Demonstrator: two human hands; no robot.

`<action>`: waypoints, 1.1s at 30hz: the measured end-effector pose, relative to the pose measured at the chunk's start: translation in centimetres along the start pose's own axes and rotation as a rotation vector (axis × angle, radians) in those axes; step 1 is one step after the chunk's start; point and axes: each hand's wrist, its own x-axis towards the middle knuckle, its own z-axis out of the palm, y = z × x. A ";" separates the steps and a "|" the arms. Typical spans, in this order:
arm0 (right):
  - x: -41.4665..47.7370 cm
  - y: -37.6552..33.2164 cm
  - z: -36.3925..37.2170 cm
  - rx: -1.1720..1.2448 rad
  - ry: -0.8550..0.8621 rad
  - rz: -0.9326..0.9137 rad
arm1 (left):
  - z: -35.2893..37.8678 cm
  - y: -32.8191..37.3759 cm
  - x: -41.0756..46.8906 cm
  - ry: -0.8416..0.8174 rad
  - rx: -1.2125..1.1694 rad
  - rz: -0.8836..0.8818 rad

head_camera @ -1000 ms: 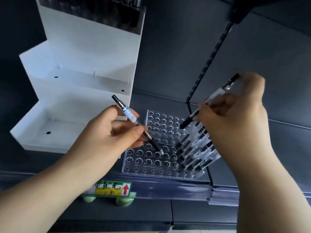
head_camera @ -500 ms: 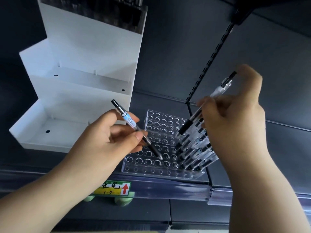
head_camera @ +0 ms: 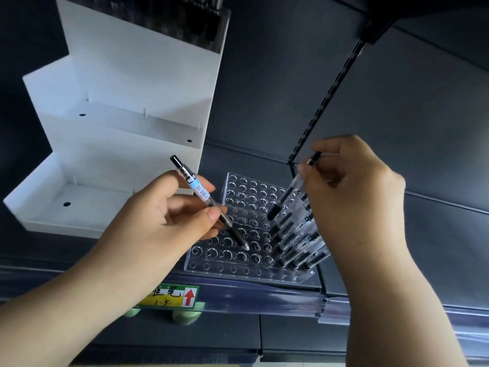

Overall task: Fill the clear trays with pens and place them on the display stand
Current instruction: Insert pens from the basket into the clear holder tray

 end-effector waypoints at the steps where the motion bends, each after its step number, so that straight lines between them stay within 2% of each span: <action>1: 0.0 0.1 0.0 -0.008 -0.016 0.008 | 0.0 0.0 0.0 0.000 0.003 0.001; 10: 0.0 0.3 0.7 -0.234 -0.117 -0.020 | -0.3 -0.1 0.0 0.019 0.027 0.005; 18: -0.2 0.1 0.3 -0.204 -0.086 -0.034 | -0.1 0.1 0.1 0.036 0.004 0.011; 23: -0.1 0.2 -0.8 -0.158 -0.022 -0.083 | 0.6 1.3 0.2 0.019 0.256 0.064; 29: -0.4 0.8 -1.5 -0.128 -0.090 -0.054 | 4.0 1.6 1.7 0.034 0.484 0.169; 33: -0.6 1.1 -2.1 -0.115 -0.075 -0.079 | 6.1 0.5 2.4 0.026 0.643 0.231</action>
